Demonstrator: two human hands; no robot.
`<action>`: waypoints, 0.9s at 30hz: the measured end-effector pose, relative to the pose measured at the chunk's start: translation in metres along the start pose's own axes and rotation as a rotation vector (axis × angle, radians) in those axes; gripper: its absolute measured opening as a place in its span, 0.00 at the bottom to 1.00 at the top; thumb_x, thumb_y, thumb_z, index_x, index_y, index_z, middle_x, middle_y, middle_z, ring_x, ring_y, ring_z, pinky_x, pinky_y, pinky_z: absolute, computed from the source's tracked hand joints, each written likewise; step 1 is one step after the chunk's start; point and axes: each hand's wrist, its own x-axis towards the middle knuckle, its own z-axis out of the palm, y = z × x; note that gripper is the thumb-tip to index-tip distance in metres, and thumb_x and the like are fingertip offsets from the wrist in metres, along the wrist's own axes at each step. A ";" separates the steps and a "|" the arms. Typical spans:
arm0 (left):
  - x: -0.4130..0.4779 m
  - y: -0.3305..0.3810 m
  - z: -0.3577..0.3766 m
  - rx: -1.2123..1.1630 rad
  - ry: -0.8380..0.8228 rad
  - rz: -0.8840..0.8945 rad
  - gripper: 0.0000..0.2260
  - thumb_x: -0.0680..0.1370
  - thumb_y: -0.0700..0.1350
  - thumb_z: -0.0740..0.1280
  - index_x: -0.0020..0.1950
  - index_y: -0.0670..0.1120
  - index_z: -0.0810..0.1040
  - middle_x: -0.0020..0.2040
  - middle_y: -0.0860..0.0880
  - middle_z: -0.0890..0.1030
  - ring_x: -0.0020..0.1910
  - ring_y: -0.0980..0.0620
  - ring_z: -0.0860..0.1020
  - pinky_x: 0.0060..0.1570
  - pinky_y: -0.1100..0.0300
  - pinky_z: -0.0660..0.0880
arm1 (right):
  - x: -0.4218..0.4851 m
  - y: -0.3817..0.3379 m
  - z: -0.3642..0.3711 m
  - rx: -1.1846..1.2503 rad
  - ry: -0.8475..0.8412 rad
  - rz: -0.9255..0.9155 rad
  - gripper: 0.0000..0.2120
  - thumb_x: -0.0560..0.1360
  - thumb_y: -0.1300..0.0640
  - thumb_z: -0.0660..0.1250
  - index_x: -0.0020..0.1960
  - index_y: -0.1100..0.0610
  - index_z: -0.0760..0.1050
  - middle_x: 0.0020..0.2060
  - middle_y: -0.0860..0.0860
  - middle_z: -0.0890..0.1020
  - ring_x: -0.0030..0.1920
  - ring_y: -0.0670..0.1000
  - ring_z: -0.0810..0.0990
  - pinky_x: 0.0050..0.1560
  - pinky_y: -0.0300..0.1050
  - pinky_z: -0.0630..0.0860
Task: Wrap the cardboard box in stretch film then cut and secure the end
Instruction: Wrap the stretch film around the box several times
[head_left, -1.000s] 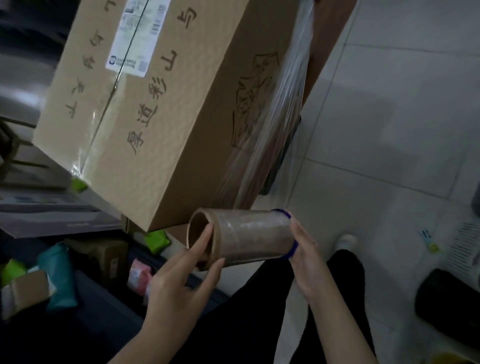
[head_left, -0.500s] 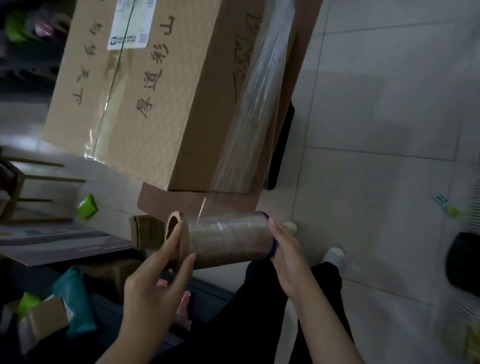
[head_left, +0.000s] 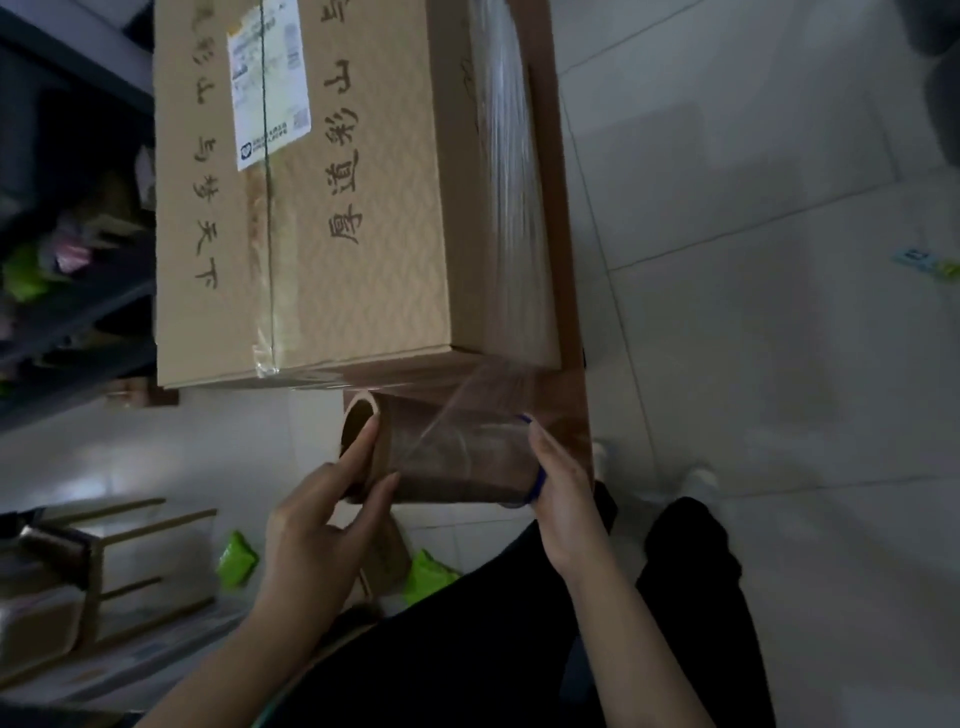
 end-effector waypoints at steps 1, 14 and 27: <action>0.001 -0.003 -0.003 0.002 -0.013 0.019 0.26 0.70 0.46 0.68 0.67 0.47 0.70 0.45 0.60 0.78 0.42 0.59 0.77 0.43 0.75 0.71 | 0.000 0.005 0.000 0.007 -0.004 -0.003 0.23 0.67 0.44 0.70 0.61 0.52 0.79 0.57 0.52 0.84 0.56 0.52 0.83 0.52 0.46 0.78; 0.016 -0.052 -0.015 -0.078 -0.210 0.070 0.28 0.70 0.54 0.67 0.69 0.59 0.66 0.47 0.51 0.84 0.45 0.54 0.82 0.46 0.50 0.79 | 0.001 0.055 0.016 0.262 0.094 -0.197 0.17 0.64 0.48 0.73 0.52 0.50 0.83 0.51 0.50 0.86 0.54 0.49 0.84 0.58 0.47 0.77; 0.067 -0.136 -0.030 -0.182 -0.458 0.393 0.29 0.70 0.51 0.67 0.68 0.68 0.62 0.39 0.57 0.83 0.40 0.62 0.79 0.46 0.65 0.76 | 0.024 0.125 0.058 0.482 0.279 -0.458 0.25 0.70 0.49 0.68 0.65 0.55 0.76 0.57 0.51 0.83 0.57 0.50 0.82 0.52 0.43 0.78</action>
